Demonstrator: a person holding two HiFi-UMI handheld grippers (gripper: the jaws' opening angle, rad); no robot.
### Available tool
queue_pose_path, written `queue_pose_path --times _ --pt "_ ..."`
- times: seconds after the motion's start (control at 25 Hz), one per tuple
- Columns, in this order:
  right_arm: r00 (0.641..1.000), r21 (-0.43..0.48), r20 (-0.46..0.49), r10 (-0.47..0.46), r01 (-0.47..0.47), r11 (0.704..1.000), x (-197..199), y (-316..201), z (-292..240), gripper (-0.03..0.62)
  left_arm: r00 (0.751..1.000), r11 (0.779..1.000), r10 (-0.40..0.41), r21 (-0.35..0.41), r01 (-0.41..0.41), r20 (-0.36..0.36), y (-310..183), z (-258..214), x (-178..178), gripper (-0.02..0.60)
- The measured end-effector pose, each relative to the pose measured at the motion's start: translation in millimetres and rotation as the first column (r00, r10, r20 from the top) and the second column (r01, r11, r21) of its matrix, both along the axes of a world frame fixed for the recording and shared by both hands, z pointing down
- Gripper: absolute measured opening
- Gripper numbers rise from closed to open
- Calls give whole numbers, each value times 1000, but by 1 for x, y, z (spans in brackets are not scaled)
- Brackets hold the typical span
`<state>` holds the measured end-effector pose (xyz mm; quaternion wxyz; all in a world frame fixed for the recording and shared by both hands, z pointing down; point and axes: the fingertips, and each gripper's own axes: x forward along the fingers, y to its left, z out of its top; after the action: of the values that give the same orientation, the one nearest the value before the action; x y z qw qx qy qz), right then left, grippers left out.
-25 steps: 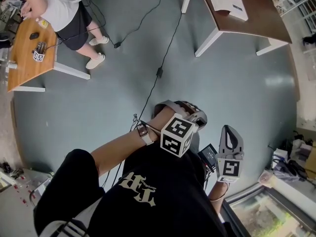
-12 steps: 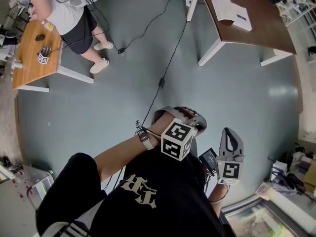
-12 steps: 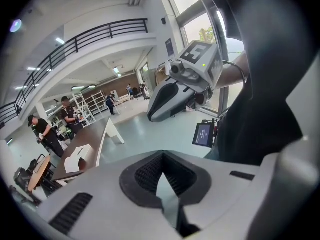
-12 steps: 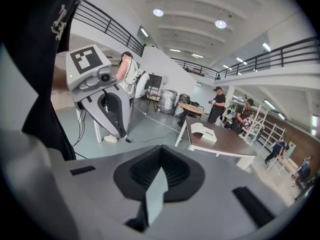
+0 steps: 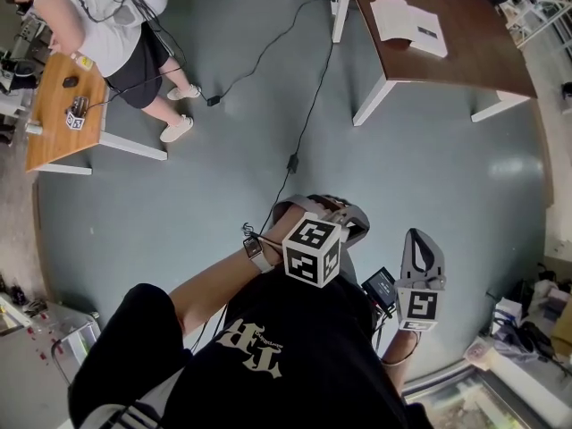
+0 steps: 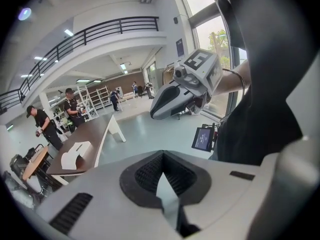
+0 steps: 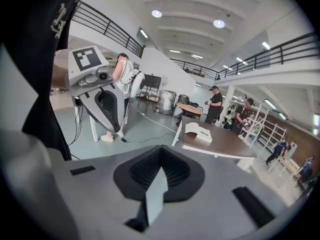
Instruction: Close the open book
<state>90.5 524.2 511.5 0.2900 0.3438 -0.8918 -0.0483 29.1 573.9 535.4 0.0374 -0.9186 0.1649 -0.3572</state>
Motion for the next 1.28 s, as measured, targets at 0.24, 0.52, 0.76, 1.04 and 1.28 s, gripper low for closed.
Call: queue_pose_path --times 0.24,0.52,0.76,1.04,1.28 --pt "999 39 16 44 -45 998 46 -44 -7 -12 989 993 -100 -66 93 -110 -44 -6 19 2" --pt "988 29 -13 155 -155 988 123 -72 -2 -12 929 974 -218 -124 189 -300 -93 -33 45 2" --pt "954 52 60 294 -297 954 178 -95 -8 -12 892 962 -273 -130 242 -360 -130 -42 51 2" --pt "953 34 49 298 -300 953 186 -91 -4 -12 883 967 -252 -150 208 -396 -135 -40 76 2" --pt "961 21 34 275 -276 961 178 -97 4 -12 877 965 -253 -172 198 -408 -146 -35 81 2"
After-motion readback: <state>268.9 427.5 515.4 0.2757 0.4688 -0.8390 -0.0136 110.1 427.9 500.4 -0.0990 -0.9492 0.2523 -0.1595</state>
